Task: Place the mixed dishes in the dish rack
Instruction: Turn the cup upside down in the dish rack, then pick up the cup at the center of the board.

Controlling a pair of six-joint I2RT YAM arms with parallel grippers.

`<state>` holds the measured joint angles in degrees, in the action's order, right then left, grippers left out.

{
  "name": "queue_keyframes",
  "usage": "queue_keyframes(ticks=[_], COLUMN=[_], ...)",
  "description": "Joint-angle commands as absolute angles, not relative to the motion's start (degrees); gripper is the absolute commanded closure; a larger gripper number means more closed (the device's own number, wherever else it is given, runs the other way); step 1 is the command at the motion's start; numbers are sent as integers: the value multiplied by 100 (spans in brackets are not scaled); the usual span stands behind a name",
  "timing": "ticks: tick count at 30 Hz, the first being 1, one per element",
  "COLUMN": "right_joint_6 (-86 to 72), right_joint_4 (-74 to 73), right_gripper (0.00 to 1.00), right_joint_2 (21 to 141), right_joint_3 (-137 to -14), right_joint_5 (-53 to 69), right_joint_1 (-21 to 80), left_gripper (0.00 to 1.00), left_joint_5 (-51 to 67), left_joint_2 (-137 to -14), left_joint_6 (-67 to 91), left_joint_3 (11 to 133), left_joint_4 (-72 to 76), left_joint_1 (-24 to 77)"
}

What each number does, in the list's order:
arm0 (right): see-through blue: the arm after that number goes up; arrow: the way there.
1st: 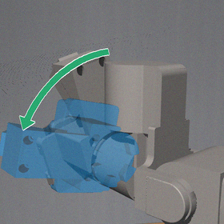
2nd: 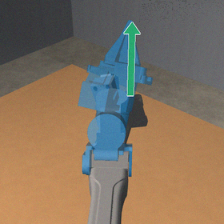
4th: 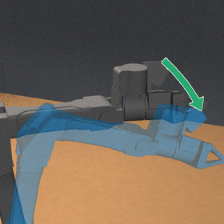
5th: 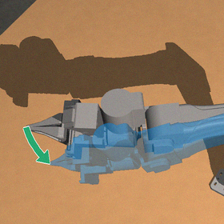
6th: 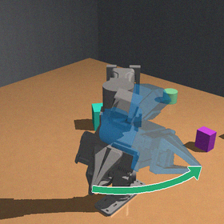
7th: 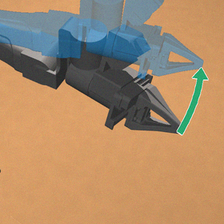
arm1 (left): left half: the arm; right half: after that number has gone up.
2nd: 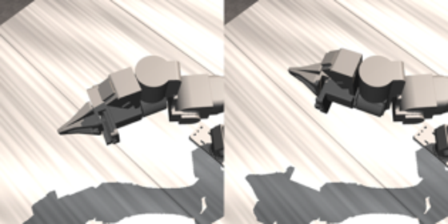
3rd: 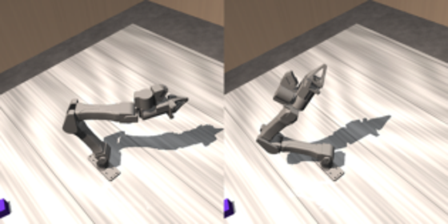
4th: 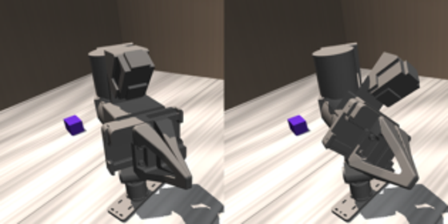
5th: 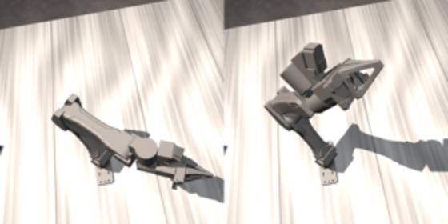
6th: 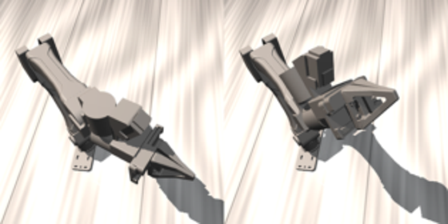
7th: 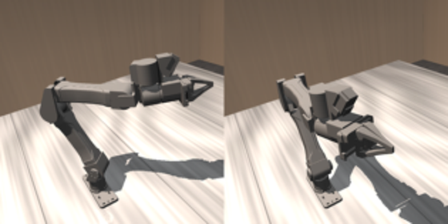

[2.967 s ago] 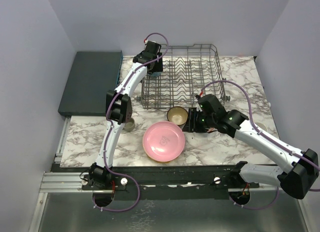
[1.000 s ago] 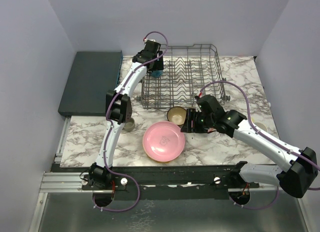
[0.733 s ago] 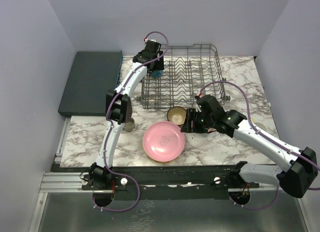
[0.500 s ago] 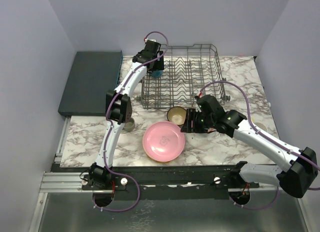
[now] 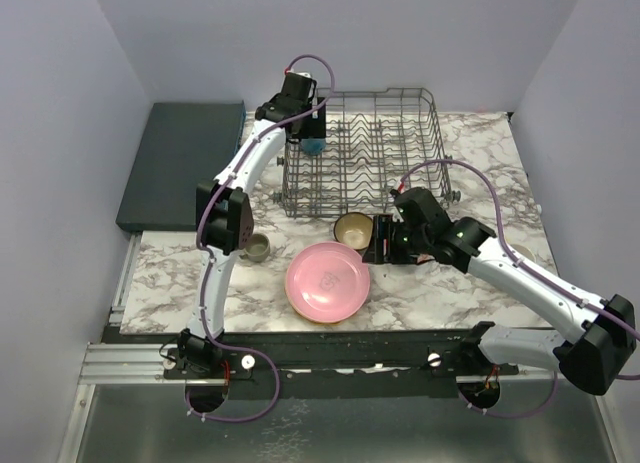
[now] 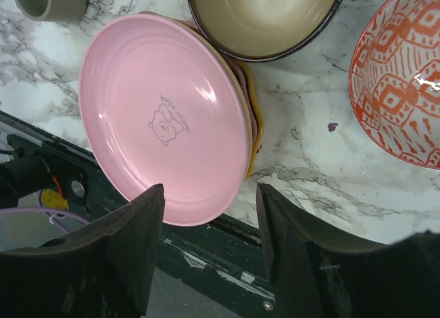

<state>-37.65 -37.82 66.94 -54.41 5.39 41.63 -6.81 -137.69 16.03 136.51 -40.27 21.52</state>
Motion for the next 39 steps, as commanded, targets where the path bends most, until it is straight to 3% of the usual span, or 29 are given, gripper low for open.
queue_keyframes(ticks=[1,14,25,39], right_joint_6=[-3622,-3476,-3184,-3063], right_joint_4=[-4198,-5834,-6182,-6655], right_gripper=[38,36,37,37], right_joint_2=[6510,6631,6588,6343], right_joint_3=[-5769,-6737,-7225,-7579], right_joint_5=[145,-1514,-1406,-1444], right_joint_1=[4183,4064,2796,1253], left_gripper=[9,10,10,10], left_joint_5=[-434,125,335,742], left_joint_2=[-13015,-11424,-9850,-8427], left_joint_6=[1481,1433,1460,1815], left_joint_3=[13101,11217,9111,7607], left_joint_4=[-3963,-3955,-3622,-3407], left_joint_1=[2278,2565,2842,3278])
